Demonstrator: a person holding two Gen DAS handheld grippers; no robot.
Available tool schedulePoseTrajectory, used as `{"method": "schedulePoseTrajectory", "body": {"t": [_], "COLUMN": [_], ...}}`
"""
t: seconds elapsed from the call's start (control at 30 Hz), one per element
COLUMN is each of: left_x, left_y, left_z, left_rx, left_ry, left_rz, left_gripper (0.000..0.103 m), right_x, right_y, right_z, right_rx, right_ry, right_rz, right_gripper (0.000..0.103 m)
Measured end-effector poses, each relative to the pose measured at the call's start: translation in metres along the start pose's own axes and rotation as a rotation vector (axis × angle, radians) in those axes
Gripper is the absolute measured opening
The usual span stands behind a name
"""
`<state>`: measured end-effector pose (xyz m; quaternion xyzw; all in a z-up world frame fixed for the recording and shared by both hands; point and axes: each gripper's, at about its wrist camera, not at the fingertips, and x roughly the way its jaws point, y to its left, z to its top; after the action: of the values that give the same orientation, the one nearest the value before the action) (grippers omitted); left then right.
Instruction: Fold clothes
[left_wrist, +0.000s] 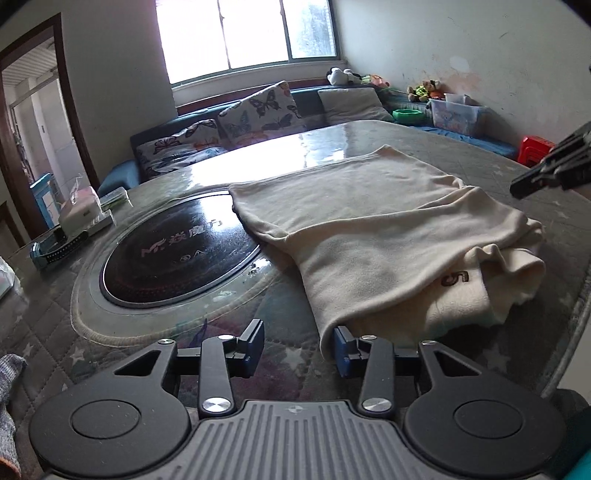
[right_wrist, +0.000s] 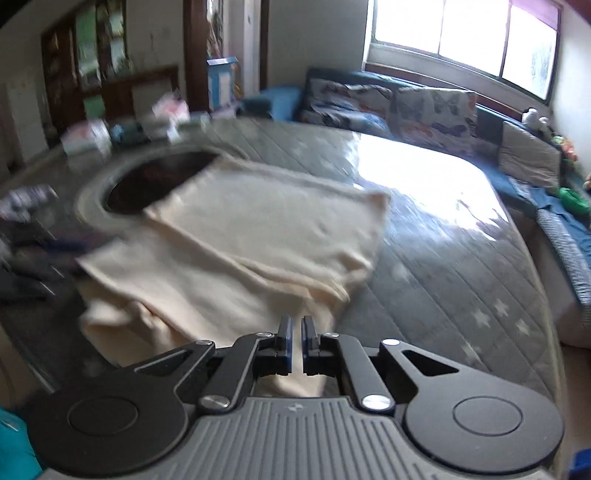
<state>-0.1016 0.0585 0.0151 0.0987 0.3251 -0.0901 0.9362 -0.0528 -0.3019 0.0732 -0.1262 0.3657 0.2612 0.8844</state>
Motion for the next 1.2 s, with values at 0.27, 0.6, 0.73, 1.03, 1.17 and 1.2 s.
{"method": "schedulePoseTrajectory", "body": {"t": [0.27,0.6,0.73,1.03,1.17,1.2], "left_x": [-0.024,0.031,0.054,0.051,0.026,0.019], "left_y": [0.029,0.003,0.0,0.005,0.0,-0.003], "left_z": [0.024,0.058,0.061,0.049,0.042,0.039], "left_rx": [-0.066,-0.068,-0.061,-0.013,0.037,0.059], "left_ry": [-0.069,-0.062,-0.05,-0.029,-0.048,-0.053], "left_rz": [-0.086,-0.237,-0.245,-0.19,-0.214,-0.227], "left_gripper": [0.042,0.038,0.036,0.033,0.034,0.034], "right_x": [0.015,0.037,0.036,0.027,0.019,0.021], "right_y": [0.003,0.011,0.01,0.019,0.029,0.03], "right_z": [0.007,0.006,0.005,-0.005,-0.01,-0.012], "right_rx": [-0.04,-0.111,-0.129,-0.195,-0.234,-0.236], "right_ry": [-0.053,-0.03,-0.03,-0.028,-0.031,-0.021], "right_rz": [0.047,0.068,0.075,0.069,0.102,0.102], "right_gripper": [0.007,0.007,0.009,0.016,0.019,0.019]}}
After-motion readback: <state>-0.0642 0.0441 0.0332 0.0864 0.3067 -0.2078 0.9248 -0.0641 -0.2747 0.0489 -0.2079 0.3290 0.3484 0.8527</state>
